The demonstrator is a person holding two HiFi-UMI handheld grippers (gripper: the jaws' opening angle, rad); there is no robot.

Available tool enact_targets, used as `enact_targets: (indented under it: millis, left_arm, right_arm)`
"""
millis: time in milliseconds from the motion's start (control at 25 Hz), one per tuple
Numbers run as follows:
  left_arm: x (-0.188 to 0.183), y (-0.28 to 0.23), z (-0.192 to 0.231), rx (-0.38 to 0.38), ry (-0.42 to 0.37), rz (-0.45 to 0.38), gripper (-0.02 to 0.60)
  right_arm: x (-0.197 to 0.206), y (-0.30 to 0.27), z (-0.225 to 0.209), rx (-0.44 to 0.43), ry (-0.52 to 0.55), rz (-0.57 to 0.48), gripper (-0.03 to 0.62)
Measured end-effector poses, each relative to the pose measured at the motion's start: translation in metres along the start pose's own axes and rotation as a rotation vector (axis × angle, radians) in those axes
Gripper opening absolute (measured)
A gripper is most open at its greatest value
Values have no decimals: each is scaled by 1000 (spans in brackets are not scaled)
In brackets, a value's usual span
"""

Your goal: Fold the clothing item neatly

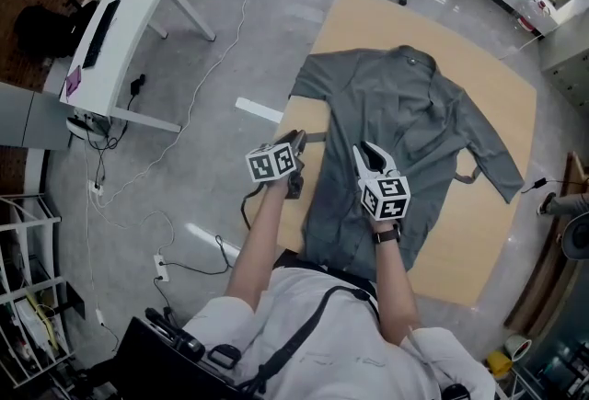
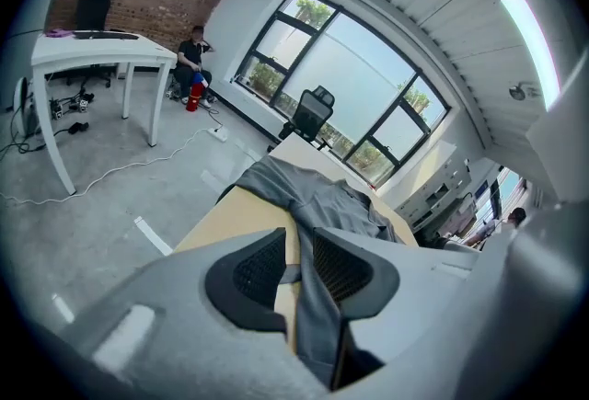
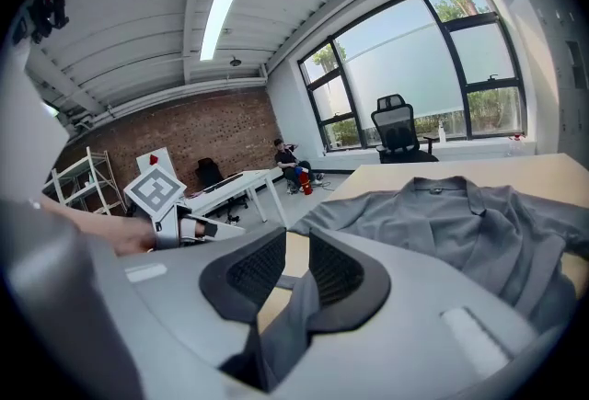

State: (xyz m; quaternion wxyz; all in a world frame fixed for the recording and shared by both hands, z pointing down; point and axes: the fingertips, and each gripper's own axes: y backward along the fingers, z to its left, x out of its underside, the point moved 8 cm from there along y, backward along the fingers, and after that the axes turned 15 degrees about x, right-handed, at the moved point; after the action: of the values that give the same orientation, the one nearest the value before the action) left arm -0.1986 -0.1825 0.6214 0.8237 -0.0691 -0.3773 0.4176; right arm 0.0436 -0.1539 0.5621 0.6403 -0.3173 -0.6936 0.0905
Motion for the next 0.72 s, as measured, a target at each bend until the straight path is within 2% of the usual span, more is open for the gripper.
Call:
enact_targets:
  millis: [280,400,520,720]
  left_arm:
    - [-19,-26,26,-80,55,-24,161]
    - [-22,-39,37,-99,96,-19,219]
    - [-25,-47,45,-105,132,-37,224]
    - [-33,-60,61,-80,241,-130,230]
  right_arm:
    - [-14,-11,6,-15,-13,-13,77]
    - [-14,-13,5,-11,-20,-6,77]
    - [-13,-13,5,-9,-16,2,77]
    - [-9,-15,-2,-3,-29,5,77]
